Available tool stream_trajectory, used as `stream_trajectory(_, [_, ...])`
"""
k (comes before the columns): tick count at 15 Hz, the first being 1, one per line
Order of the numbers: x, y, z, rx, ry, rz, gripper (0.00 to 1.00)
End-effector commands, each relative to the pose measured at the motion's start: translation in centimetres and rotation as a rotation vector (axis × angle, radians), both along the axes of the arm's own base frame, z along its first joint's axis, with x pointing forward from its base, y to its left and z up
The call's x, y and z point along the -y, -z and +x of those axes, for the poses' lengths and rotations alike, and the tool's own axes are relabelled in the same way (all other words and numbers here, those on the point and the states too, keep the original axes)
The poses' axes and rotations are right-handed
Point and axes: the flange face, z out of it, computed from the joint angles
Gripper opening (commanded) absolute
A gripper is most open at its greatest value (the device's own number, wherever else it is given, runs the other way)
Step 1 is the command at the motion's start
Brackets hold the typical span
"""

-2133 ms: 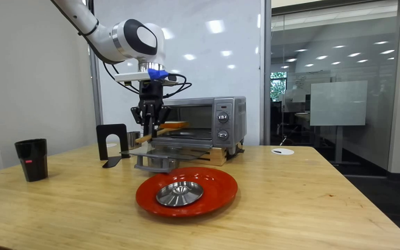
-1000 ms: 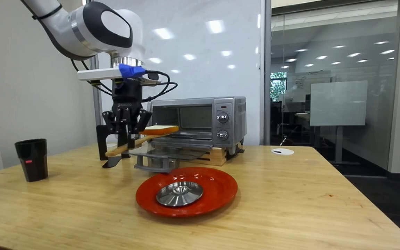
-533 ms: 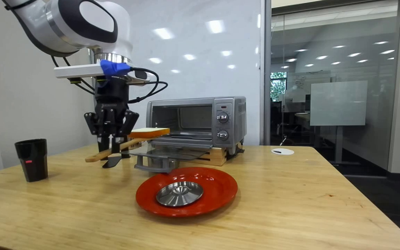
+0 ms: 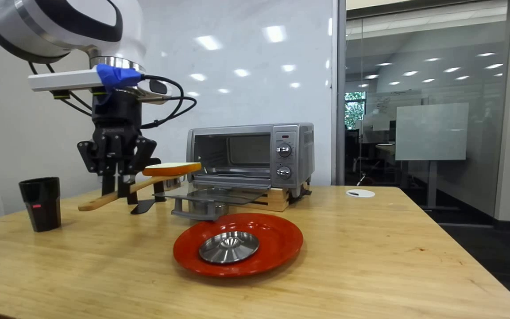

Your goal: Use the spatula to take the bread slice out of the oven

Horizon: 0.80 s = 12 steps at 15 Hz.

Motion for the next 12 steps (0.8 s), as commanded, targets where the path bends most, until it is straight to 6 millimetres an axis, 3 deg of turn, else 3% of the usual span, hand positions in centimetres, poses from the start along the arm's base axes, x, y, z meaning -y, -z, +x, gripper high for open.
stream_trajectory(1, [-1.0, -0.7, -2.8, 0.038, -0.069, 0.0, 0.07])
stream_trajectory(8, [-4.0, -0.3, -6.2, 0.028, -0.207, 0.007, 0.07])
stream_trajectory(12, [-5.7, -0.1, -6.4, 0.015, -0.303, 0.002, 0.07])
